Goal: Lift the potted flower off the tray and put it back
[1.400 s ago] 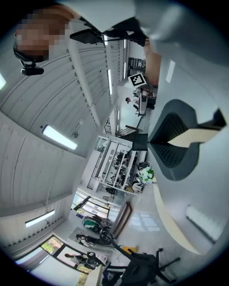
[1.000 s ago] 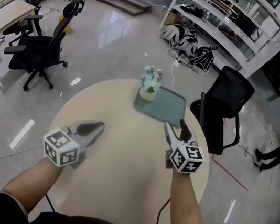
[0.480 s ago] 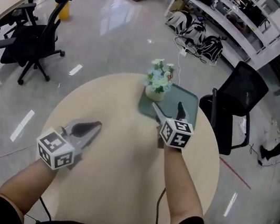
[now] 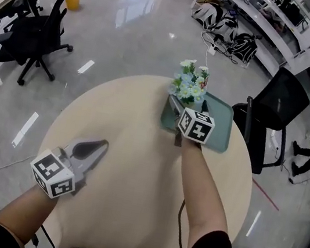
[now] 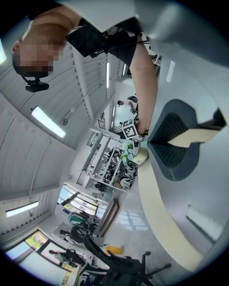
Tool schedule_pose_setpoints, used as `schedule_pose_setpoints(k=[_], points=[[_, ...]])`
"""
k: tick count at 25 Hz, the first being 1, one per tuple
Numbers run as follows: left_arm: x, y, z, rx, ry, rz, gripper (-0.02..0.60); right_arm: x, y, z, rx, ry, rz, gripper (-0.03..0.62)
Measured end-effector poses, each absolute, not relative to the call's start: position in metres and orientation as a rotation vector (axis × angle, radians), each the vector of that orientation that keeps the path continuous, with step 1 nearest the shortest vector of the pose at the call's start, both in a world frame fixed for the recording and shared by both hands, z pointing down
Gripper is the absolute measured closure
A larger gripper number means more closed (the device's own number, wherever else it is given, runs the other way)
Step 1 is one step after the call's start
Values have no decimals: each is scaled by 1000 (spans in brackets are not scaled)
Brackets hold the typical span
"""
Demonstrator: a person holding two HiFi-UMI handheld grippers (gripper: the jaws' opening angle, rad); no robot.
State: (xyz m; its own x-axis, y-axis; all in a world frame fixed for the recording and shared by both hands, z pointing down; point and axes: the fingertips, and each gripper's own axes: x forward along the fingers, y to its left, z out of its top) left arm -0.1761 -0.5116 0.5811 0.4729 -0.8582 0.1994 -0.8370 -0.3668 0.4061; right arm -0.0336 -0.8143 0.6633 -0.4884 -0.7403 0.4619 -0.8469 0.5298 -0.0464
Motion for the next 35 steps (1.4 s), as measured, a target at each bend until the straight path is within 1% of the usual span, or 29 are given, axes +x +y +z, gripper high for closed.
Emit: schedule_pose_setpoints(k=[6,17,21,25,35], points=[[-185,-514,596,2264,-1396,-51,588,-38,-835,689,1350,-2305,398,-6],[-194,-511,613,2240,-1394,-52,588,-41,-856,709,1411,-2234,410,-6],[-198,-511,613,2240,-1402,-59,588,-43,-860,713,1433,-2234,426,3],[-202,-512,611,2227,-1421,-71,588,-43,-864,713,1441,-2242,429,36],[-209,-505,607,2211,-1435,-89,588,-38,-860,709,1381,-2259,489,45]])
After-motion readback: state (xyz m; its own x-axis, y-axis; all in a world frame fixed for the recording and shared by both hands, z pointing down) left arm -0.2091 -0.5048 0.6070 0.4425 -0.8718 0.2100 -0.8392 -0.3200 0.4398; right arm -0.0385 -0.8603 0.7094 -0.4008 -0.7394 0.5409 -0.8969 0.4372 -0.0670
